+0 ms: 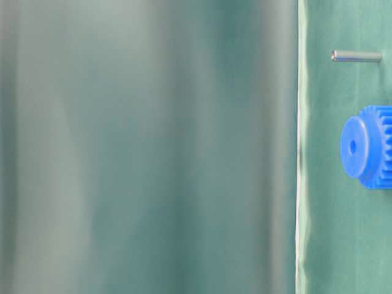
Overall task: Insert the shaft placed at a random location into the center hole of the medium gear at another random location.
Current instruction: 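Move the right gripper open toward the small silver shaft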
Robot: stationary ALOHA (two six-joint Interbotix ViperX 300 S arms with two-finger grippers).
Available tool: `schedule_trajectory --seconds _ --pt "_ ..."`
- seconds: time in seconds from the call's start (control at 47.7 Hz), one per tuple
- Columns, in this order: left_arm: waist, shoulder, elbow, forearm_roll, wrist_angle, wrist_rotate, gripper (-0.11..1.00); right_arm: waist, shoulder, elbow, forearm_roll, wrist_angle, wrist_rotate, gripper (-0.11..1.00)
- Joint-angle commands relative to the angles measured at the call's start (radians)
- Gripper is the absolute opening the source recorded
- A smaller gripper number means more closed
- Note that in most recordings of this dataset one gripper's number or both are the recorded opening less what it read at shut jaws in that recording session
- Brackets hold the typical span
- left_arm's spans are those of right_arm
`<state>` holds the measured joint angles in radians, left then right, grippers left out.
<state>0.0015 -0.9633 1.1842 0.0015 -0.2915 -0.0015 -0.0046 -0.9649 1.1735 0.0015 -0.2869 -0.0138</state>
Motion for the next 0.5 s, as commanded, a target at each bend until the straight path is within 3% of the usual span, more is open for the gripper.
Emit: schedule_trajectory --seconds 0.0,0.483 --pt "-0.006 0.021 -0.029 0.009 0.028 -0.009 0.00 -0.002 0.012 -0.009 -0.003 -0.006 0.009 0.01" --pt "-0.006 0.026 -0.031 0.011 0.034 -0.008 0.00 -0.135 0.184 -0.021 -0.003 -0.012 0.009 0.02"
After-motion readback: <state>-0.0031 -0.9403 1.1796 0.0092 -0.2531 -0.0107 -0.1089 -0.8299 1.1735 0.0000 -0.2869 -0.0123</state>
